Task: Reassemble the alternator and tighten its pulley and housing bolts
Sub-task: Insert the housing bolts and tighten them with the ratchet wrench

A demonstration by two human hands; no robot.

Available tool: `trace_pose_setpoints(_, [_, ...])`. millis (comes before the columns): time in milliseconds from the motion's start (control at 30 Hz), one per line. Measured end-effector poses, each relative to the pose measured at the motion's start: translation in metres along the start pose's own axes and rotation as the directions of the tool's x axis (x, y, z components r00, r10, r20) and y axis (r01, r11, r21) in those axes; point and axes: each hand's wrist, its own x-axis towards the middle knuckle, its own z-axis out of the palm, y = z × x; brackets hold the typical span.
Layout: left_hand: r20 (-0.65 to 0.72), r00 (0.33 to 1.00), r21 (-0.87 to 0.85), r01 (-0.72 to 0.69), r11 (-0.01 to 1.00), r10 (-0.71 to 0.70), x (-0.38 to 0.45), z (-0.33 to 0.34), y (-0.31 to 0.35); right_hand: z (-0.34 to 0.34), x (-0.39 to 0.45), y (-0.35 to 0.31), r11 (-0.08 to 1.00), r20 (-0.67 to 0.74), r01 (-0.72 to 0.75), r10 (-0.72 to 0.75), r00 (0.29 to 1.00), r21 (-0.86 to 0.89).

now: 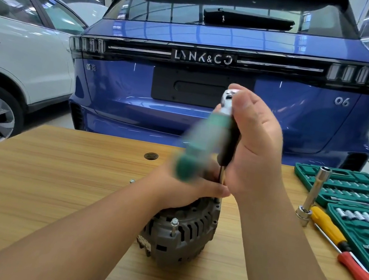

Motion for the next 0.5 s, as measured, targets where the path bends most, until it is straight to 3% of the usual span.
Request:
trace_pose_setpoints(67, [0.010, 1.000, 0.052, -0.006, 0.999, 0.005, 0.000, 0.001, 0.001, 0.001, -0.002, -0.003, 0.982, -0.128, 0.083, -0.106, 0.986, -0.172])
trace_pose_setpoints(133, [0.013, 1.000, 0.066, -0.002, 0.998, 0.001, 0.001, 0.001, 0.003, -0.002, -0.001, -0.004, 0.966, -0.191, 0.073, -0.123, 0.974, -0.248])
trace_pose_setpoints(233, [0.001, 1.000, 0.063, 0.002, 0.998, -0.002, 0.002, 0.001, 0.002, -0.005, 0.000, -0.004, 0.987, -0.057, 0.031, -0.040, 0.998, -0.155])
trace_pose_setpoints(333, [0.006, 1.000, 0.022, -0.006, 1.000, 0.006, 0.001, 0.000, 0.000, -0.003, -0.001, 0.004, 0.985, 0.102, 0.129, -0.118, 0.988, -0.116])
trace_pose_setpoints(500, [-0.013, 0.999, -0.011, -0.039, 0.999, 0.039, 0.000, 0.000, -0.002, 0.001, -0.003, 0.009, 0.958, 0.128, 0.239, -0.220, 0.967, -0.162])
